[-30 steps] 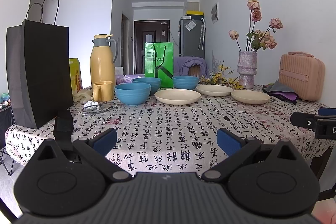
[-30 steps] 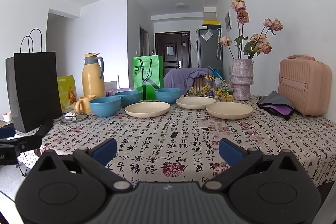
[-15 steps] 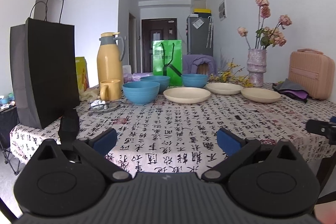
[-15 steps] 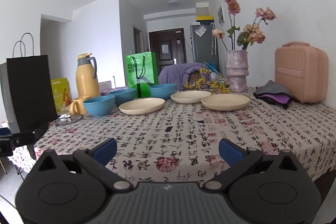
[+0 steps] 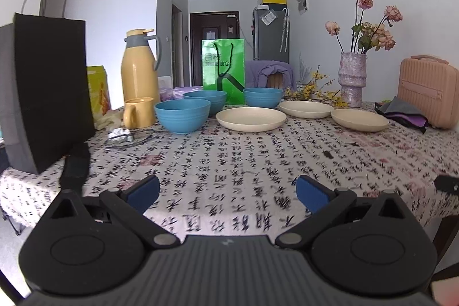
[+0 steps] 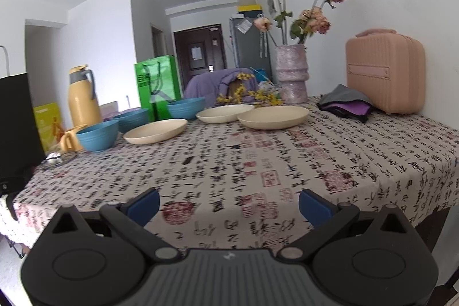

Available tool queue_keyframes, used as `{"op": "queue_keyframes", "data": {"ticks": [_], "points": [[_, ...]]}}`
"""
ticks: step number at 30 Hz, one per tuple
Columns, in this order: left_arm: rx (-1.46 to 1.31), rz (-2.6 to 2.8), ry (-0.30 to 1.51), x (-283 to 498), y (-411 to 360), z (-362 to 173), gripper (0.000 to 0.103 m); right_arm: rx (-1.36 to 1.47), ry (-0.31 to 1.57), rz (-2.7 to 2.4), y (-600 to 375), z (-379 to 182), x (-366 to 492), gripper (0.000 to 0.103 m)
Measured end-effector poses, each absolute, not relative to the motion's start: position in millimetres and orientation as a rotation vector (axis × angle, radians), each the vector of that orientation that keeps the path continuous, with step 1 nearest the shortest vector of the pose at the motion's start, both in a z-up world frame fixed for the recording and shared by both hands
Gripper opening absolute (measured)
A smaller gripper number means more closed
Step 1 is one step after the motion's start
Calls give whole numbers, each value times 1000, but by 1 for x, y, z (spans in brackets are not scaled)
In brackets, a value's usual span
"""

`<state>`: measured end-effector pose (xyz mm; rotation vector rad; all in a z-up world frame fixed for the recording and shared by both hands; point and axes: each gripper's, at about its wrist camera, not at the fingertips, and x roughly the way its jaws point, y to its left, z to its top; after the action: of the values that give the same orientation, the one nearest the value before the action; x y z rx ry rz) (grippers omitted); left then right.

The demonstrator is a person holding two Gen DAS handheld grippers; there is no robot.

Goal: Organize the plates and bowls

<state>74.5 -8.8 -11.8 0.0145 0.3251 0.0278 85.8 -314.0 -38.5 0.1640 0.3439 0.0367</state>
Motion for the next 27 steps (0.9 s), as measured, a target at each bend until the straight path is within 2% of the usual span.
{"op": "queue_keyframes", "data": {"ticks": [11, 21, 27], "points": [[14, -70, 386, 154, -49, -11, 103, 152, 299, -39, -355, -29, 154, 103], [-37, -121, 318, 237, -101, -1, 103, 136, 295, -56, -400, -7, 237, 103], [-82, -230, 355, 303, -130, 6, 103, 152, 331, -43, -427, 7, 306, 103]]}}
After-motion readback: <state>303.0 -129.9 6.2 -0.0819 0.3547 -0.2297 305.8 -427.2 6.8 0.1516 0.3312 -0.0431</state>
